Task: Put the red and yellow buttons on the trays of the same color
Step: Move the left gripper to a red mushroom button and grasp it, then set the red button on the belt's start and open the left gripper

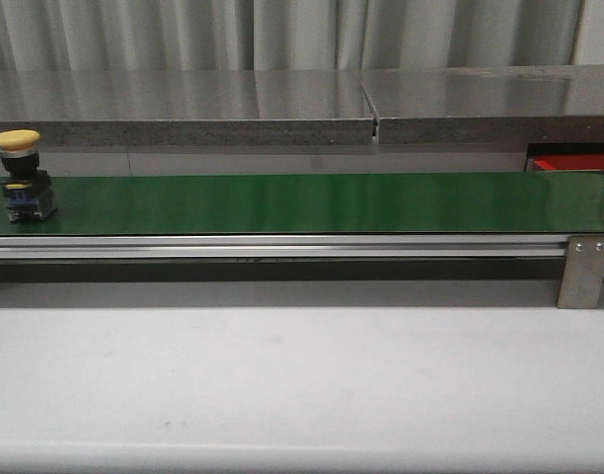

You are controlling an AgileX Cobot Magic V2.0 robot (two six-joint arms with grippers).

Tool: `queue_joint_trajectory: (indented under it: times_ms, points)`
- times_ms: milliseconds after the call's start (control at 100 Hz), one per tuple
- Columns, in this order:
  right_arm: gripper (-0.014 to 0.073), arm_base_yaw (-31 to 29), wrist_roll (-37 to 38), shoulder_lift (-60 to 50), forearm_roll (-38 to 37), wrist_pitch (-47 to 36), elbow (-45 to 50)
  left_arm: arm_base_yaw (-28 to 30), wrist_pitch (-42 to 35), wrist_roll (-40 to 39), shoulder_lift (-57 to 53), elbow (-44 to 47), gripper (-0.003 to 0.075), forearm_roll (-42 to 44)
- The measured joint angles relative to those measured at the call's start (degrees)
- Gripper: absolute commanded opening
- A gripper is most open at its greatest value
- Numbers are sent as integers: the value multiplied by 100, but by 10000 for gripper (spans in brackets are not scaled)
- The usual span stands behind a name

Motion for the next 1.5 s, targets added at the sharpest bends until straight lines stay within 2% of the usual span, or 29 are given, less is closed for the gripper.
queue_joint_trajectory:
  times_ms: [160, 300, 630, 900, 1060, 1500]
  points:
    - [-68, 0, 0, 0, 0, 0, 0, 0, -20, 0, 0, 0, 260, 0]
    - [-68, 0, 0, 0, 0, 0, 0, 0, -20, 0, 0, 0, 218, 0]
    - [-68, 0, 0, 0, 0, 0, 0, 0, 148, 0, -112, 0, 218, 10]
    - [-68, 0, 0, 0, 0, 0, 0, -12, 302, 0, -905, 181, 216, 22]
    - [-68, 0, 0, 0, 0, 0, 0, -70, 292, 4, -1437, 569, 179, 22]
    - [-68, 0, 0, 0, 0, 0, 0, -800, 247, 13, -2259, 1324, 167, 136]
